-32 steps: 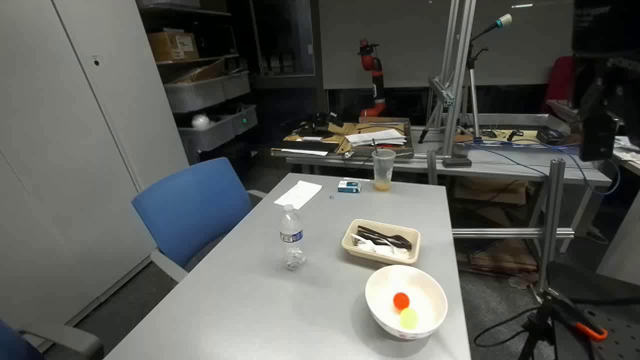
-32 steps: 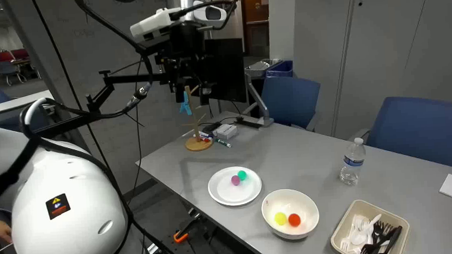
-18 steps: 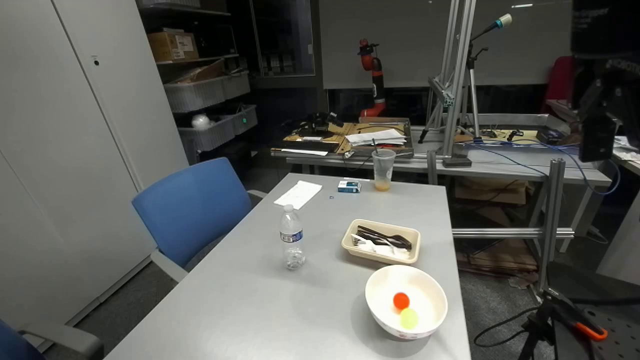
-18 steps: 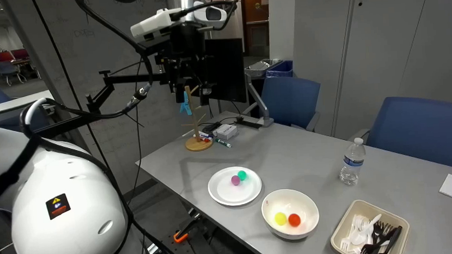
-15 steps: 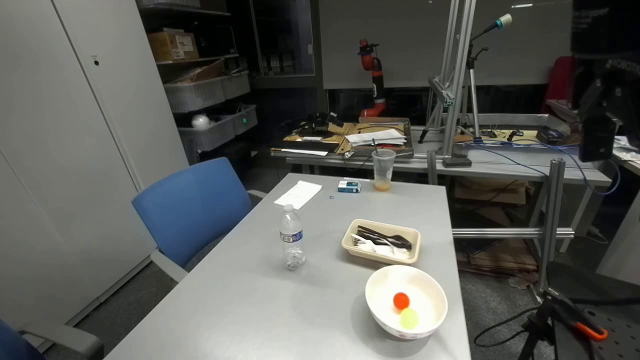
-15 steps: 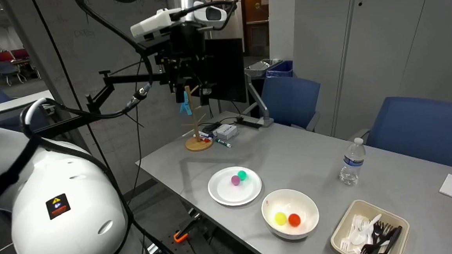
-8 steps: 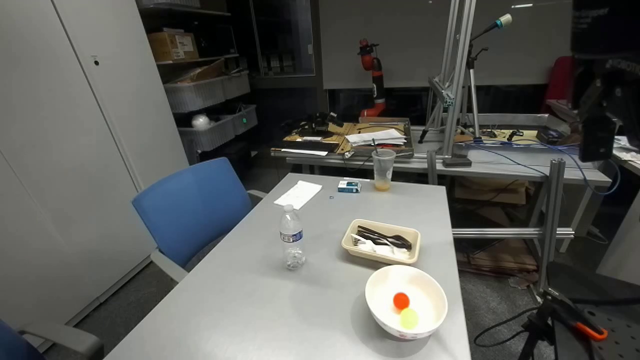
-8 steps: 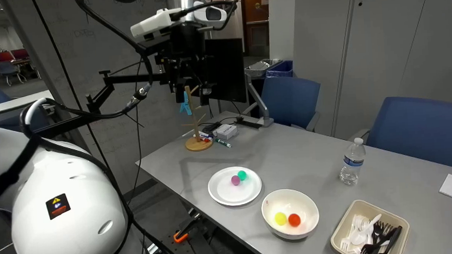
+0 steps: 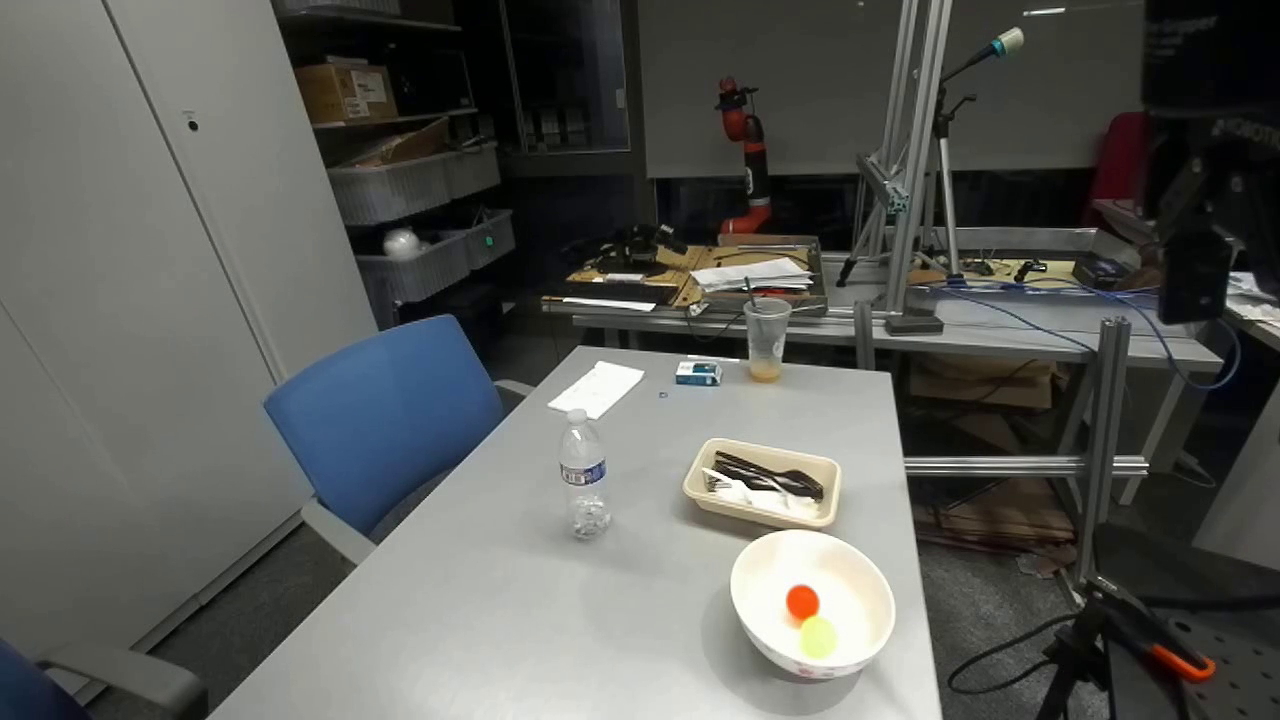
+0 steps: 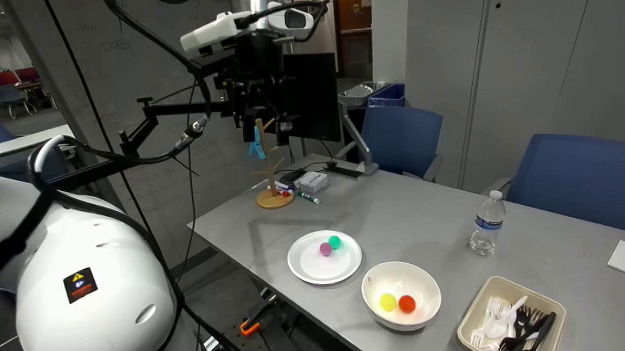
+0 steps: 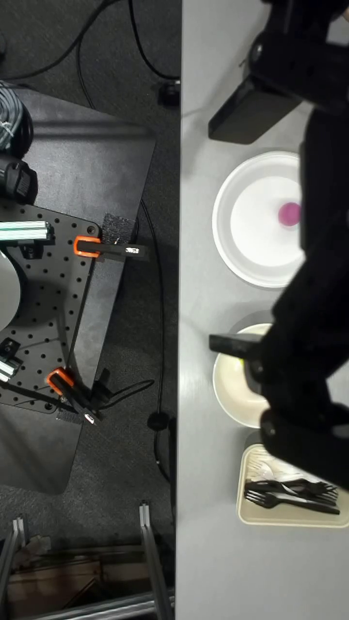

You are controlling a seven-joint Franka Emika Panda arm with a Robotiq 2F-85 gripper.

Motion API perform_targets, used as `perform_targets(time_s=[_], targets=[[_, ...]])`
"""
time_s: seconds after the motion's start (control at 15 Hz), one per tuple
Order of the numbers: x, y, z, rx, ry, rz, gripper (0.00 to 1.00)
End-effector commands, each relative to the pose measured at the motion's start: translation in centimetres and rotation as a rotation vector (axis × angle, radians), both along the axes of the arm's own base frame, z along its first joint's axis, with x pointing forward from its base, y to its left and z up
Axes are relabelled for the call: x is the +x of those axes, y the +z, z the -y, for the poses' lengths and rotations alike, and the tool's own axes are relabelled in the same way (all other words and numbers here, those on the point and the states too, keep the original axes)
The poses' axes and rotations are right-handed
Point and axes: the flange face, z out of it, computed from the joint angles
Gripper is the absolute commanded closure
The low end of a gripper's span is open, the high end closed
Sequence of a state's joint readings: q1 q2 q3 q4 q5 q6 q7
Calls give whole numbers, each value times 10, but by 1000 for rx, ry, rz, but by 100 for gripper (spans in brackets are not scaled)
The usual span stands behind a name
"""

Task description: Move the balls from the plate to the bowl

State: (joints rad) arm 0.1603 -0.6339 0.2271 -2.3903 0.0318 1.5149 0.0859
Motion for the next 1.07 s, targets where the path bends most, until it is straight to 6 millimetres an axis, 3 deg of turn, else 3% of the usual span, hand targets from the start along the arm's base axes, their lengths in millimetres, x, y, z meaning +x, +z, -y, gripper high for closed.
perform_targets(time_s=[0.0,0.87,0.93,1.0], targets=[[0,0,0,0,0,-1,0],[8,1,-4,55,-1,91,0],[28,-1,-13,62,-2,120,0],[36,-3,-18,76,1,153,0]])
